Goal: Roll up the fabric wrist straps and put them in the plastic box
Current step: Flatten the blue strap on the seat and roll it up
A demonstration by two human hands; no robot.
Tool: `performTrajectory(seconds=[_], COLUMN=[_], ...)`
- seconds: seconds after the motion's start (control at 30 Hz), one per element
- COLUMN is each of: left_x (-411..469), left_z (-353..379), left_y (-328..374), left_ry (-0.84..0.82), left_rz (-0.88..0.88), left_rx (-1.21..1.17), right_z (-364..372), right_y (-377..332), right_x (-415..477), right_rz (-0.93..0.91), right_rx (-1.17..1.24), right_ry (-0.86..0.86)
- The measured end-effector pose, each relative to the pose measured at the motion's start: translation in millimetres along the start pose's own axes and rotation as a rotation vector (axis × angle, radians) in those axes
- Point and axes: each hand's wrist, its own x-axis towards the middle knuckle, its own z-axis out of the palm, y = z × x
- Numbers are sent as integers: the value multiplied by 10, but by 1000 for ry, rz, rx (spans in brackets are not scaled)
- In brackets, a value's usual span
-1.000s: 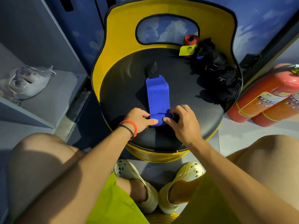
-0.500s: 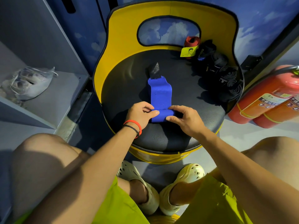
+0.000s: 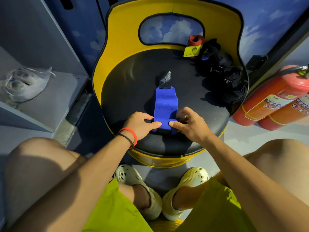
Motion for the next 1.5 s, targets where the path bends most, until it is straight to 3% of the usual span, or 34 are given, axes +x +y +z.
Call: performTrajectory(seconds=[0.17, 0.4, 0.5, 0.63, 0.73, 0.9, 1.03, 1.17, 1.27, 1.33, 1.4, 1.5], left_x=[114, 186, 198, 209, 187, 104, 23, -40, -6, 25, 67, 124], left_z=[33, 58, 105, 173, 182, 85, 13, 23, 6, -42, -83, -131], left_y=[79, 82, 74, 139, 136, 6, -30, 40, 108, 157, 162, 171], left_ry=[5, 116, 188, 237, 255, 22, -65, -82, -75, -92, -119, -164], left_rz=[-100, -143, -114, -44, -16, -18, -18, -15, -51, -70, -90, -135], left_rx=[-54, -168, -248, -272, -257, -131, -61, -162, -117, -79, -58, -64], right_z=[156, 181, 195, 205, 118, -39, -148, -124, -31, 56, 148, 196], right_y=[64, 113, 154, 106, 82, 37, -25, -54, -15, -12, -6, 31], right_x=[20, -69, -116, -79, -17, 20, 14, 43, 52, -5, -81, -169], right_rz=[-171, -351, -337, -286, -248, -158, -3, 43, -73, -268, -472, -552], right_rx=[-96, -308, -318, -263, -255, -237, 0, 34, -69, -133, -266, -352], right_ry=[191, 241, 160, 212, 151, 0, -175, -114, 151, 264, 297, 277])
